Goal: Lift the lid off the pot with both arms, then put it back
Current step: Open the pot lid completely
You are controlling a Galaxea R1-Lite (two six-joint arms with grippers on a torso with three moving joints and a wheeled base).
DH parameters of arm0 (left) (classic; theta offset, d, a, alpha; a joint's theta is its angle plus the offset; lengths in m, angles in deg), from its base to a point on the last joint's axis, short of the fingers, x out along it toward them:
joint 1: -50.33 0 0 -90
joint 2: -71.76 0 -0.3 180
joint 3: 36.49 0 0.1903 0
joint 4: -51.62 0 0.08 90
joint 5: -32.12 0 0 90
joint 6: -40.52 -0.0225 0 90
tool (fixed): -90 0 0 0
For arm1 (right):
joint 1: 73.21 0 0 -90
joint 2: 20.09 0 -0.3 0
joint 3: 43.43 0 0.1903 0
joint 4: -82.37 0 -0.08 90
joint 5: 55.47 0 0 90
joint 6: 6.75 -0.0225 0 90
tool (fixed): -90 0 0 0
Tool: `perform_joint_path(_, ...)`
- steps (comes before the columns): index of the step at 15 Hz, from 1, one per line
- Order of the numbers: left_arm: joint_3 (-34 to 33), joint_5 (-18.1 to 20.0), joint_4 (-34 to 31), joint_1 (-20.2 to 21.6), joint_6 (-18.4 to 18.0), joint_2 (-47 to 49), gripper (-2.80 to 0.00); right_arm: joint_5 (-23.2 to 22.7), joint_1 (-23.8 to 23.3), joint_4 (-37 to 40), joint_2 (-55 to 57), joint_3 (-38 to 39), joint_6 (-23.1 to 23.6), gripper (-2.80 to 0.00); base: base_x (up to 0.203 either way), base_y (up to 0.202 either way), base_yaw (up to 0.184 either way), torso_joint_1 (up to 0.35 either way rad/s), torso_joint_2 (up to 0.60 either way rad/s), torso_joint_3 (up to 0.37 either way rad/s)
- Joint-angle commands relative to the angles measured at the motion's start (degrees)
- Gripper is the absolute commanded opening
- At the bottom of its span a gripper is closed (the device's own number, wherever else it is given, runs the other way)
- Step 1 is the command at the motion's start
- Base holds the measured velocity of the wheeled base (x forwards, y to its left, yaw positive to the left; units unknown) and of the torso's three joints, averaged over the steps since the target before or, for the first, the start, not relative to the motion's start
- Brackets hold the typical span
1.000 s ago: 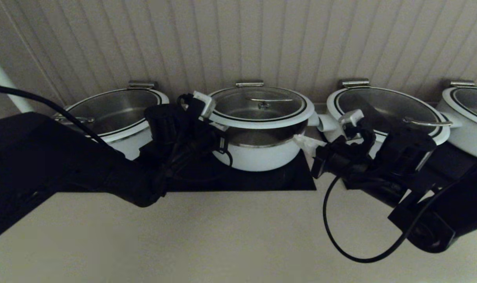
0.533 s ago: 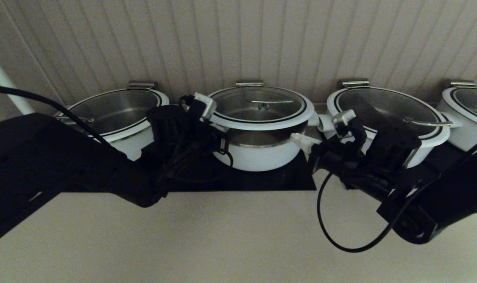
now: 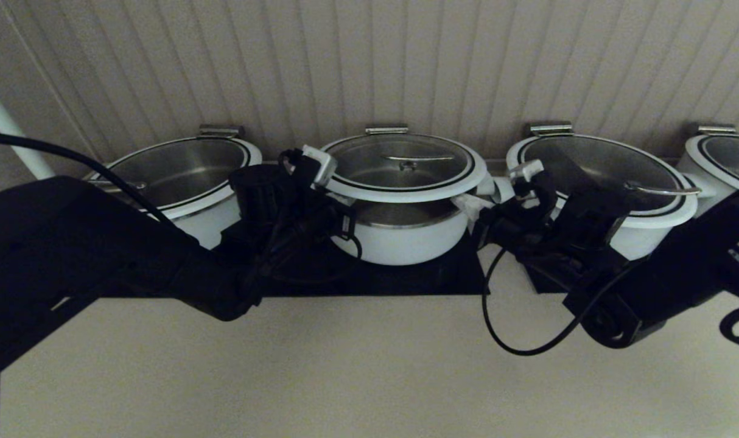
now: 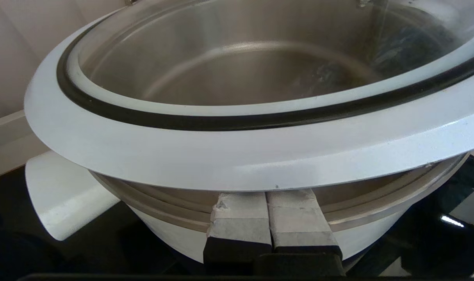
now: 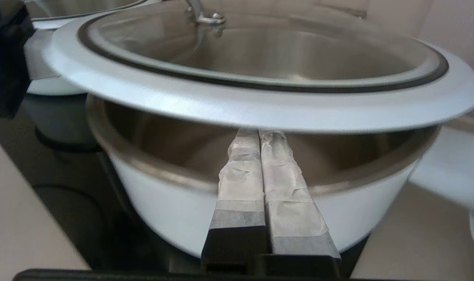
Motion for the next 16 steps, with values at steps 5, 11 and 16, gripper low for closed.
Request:
perform_joint_path(5,-0.09,0.05,0.43,0.0,-0.04,0.65,-2.8,-0.29,-0.22,0.04,2.89,-4.95,0.0,-2.8,0.0,0.0,0.0,0.0,0.0,0.0)
perform_joint_path(11,-0.69,0.06,0.44,-0.07,-0.24,0.91,-2.8,-0.41,-0.35,0.33,3.44,-7.83,0.0,-2.8,0.0,0.0,0.0,0.0,0.0,0.0)
perform_joint_path(16,-1.3,0.05,0.44,-0.08,-0.3,0.91,-2.8,-0.41,-0.54,2.92,4.03,-11.43,0.0,-2.8,0.0,0.0,0.0,0.0,0.0,0.0)
